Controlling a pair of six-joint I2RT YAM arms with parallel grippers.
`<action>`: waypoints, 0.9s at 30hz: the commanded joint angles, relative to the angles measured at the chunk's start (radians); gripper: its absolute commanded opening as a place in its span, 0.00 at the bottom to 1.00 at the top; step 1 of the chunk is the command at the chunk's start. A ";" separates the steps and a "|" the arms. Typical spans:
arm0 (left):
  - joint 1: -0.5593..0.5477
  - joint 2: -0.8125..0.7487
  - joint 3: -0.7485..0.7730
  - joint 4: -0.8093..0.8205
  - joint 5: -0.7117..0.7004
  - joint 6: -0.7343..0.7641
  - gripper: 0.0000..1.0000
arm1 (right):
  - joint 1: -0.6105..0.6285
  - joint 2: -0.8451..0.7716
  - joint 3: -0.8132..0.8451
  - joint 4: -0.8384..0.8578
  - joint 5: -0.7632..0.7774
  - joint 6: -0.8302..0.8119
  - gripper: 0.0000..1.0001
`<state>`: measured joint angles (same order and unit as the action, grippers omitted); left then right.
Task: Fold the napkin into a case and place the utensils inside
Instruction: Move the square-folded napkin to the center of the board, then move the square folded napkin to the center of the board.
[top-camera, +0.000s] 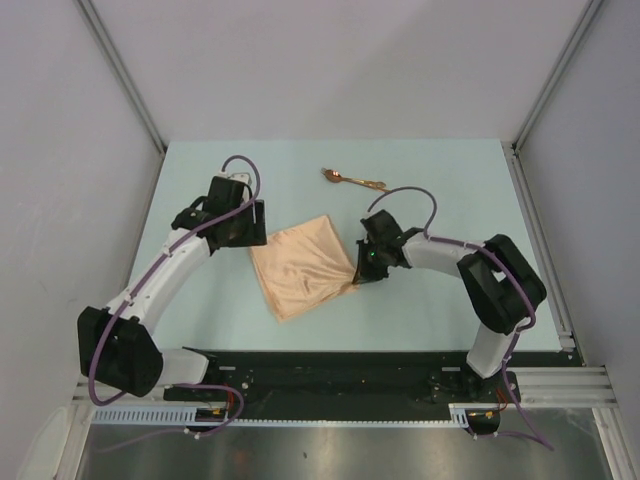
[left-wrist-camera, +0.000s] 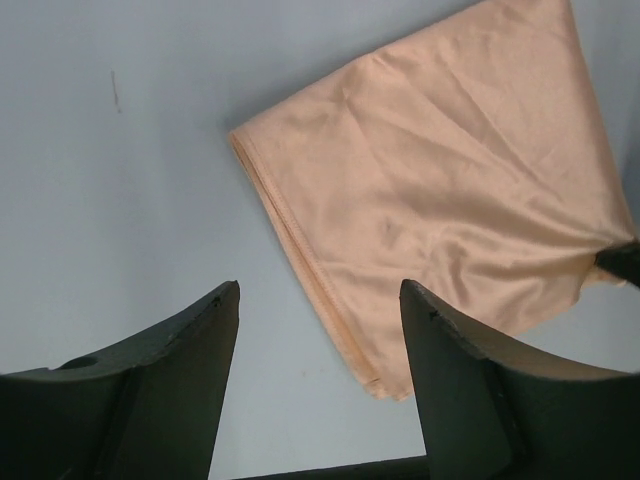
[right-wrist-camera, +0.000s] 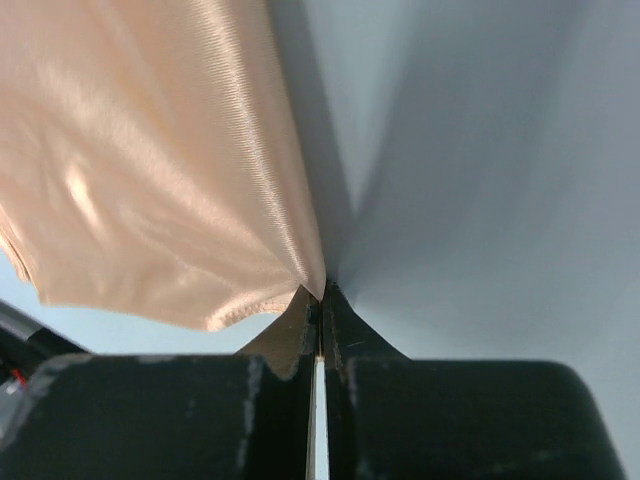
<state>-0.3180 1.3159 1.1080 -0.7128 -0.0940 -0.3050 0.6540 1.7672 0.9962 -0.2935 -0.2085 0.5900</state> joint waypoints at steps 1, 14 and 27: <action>0.003 -0.017 -0.013 0.064 0.114 -0.012 0.71 | -0.157 0.037 0.056 -0.087 0.081 -0.252 0.00; 0.025 0.367 0.191 0.147 0.427 -0.052 0.78 | -0.360 0.284 0.680 -0.400 0.254 -0.340 0.70; 0.117 0.546 0.211 0.081 0.327 0.038 0.77 | -0.222 -0.135 0.016 -0.007 -0.169 -0.042 0.81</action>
<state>-0.2413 1.8469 1.3273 -0.6289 0.2386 -0.3061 0.3714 1.6913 1.0916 -0.4526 -0.2596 0.4446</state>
